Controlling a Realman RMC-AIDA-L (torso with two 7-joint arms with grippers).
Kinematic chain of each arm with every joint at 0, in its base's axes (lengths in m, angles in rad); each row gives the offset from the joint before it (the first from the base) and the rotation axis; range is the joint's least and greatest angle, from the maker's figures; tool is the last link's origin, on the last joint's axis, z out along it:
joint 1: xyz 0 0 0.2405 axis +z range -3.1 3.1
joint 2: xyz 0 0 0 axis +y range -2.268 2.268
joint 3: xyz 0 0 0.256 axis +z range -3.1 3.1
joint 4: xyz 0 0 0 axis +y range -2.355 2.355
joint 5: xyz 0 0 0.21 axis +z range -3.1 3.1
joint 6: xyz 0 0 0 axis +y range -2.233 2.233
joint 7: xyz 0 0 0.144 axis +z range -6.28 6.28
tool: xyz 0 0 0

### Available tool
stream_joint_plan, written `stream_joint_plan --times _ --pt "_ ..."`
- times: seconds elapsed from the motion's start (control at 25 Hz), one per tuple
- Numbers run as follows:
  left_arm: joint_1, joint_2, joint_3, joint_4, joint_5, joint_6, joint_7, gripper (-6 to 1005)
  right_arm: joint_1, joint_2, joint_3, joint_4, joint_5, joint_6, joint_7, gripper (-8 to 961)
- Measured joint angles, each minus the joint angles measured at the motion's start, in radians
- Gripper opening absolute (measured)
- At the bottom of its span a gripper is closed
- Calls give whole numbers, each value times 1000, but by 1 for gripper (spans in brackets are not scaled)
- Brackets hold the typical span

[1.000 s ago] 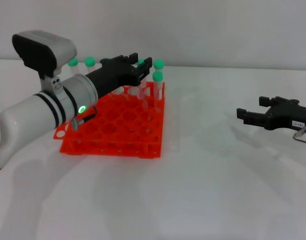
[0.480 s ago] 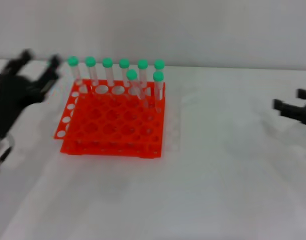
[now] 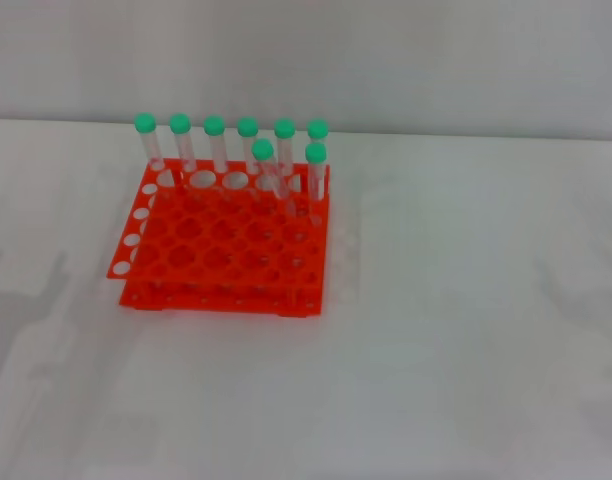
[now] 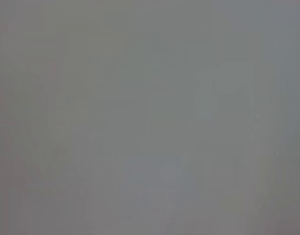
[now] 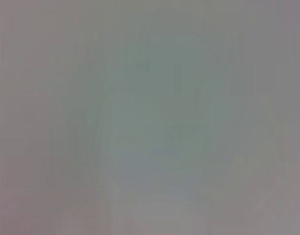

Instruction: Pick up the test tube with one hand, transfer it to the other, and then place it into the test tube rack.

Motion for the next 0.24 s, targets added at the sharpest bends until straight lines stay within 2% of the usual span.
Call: stream_joint_plan --times 0.08,0.24 --pt "-2 0 0 -2 -3 1 3 893 0 1 42 52 1 18 -48 857" --pt "-38 1 -1 -33 -8 1 30 893 -1 0 52 79 -2 -5 -68 857"
